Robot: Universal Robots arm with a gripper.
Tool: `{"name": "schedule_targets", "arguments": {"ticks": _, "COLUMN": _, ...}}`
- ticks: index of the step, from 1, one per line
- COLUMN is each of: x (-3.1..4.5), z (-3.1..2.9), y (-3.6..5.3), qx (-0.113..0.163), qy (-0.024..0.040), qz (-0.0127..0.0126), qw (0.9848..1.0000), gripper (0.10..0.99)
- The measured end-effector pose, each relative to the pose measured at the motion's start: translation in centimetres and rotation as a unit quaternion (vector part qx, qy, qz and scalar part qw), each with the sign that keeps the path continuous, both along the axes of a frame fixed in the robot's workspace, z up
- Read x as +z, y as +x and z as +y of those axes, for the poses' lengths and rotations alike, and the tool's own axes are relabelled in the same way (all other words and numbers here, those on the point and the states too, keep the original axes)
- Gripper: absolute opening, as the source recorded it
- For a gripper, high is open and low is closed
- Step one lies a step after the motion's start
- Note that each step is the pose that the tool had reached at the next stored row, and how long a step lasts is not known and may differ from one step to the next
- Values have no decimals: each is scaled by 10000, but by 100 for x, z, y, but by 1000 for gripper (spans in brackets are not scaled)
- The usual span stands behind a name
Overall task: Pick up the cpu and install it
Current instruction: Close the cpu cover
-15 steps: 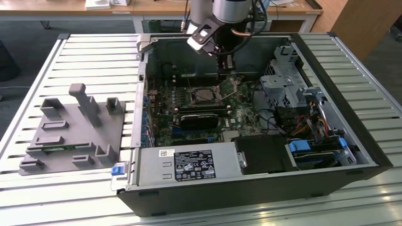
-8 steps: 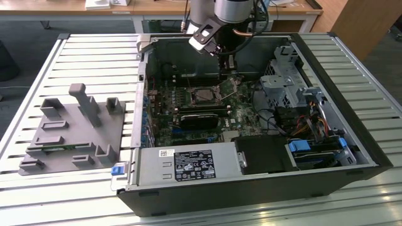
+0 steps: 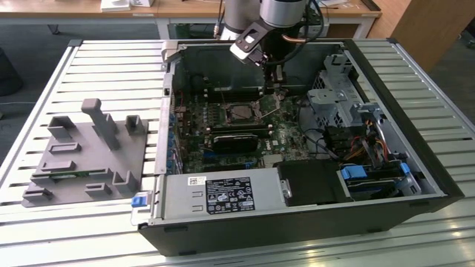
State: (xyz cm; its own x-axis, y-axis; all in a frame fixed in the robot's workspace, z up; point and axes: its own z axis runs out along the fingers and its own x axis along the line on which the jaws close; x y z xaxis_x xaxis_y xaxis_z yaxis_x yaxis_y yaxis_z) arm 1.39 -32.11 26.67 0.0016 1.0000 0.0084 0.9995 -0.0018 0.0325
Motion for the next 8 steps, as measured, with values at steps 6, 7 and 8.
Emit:
{"name": "schedule_targets", "arguments": {"ticks": 6, "x": -7, "z": 0, "y": 41, "qx": 0, "qy": 0, "qz": 0, "qw": 10000, "gripper": 106}}
{"name": "schedule_targets", "arguments": {"ticks": 7, "x": -11, "z": 1, "y": 46, "qx": 0, "qy": 1, "qz": 0, "qw": 10000, "gripper": 106}}
{"name": "schedule_targets", "arguments": {"ticks": 8, "x": -14, "z": 2, "y": 53, "qx": 0, "qy": 1, "qz": 0, "qw": 10000, "gripper": 106}}
